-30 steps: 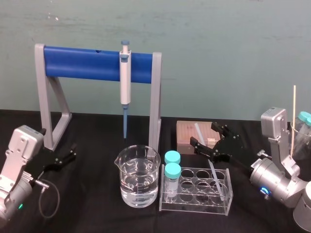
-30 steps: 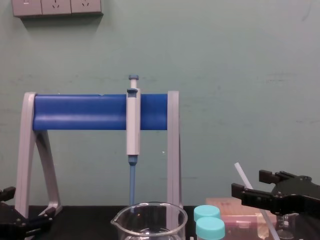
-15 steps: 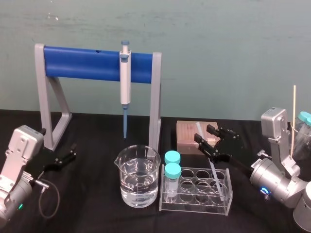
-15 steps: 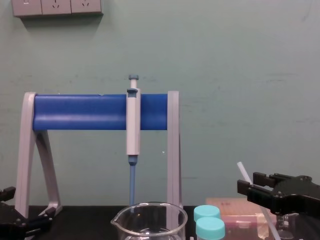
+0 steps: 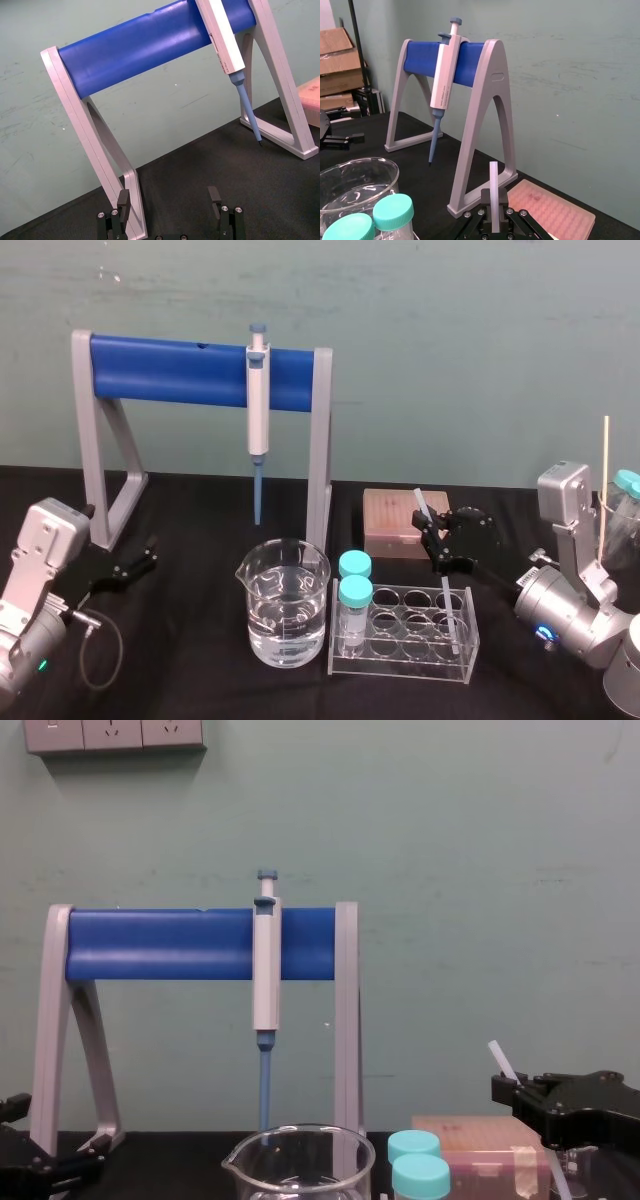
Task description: Pick up the stirring rod with one hand, then place it down.
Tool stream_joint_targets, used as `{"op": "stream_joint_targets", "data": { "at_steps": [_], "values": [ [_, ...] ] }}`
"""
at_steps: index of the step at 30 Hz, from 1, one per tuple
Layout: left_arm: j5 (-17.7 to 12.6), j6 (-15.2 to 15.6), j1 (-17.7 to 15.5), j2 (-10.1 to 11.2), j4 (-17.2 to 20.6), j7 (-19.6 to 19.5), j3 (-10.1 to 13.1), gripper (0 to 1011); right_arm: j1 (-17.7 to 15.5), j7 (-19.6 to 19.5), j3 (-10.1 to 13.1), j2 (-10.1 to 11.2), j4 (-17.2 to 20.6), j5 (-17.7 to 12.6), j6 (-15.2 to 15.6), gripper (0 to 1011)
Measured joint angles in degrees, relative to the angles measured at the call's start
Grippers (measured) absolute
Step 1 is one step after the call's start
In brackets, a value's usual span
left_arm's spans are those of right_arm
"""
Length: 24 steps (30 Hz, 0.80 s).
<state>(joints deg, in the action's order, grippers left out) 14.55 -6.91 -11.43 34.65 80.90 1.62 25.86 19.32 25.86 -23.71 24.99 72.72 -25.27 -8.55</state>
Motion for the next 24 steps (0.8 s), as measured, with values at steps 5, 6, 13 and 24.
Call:
{"op": "stream_joint_targets", "data": {
  "at_steps": [5,6,13,24],
  "values": [
    [0.0,0.0,0.0,0.0,0.0,0.0,0.0,1000,0.0,0.0,0.0,0.0,0.0,0.0,0.0,69],
    [0.0,0.0,0.0,0.0,0.0,0.0,0.0,1000,0.0,0.0,0.0,0.0,0.0,0.0,0.0,69],
    [0.0,0.0,0.0,0.0,0.0,0.0,0.0,1000,-0.1,0.0,0.3,-0.1,0.1,0.0,0.0,68],
    [0.0,0.0,0.0,0.0,0.0,0.0,0.0,1000,-1.5,-0.7,4.3,-1.9,2.4,-1.0,-1.6,68]
  ]
}}
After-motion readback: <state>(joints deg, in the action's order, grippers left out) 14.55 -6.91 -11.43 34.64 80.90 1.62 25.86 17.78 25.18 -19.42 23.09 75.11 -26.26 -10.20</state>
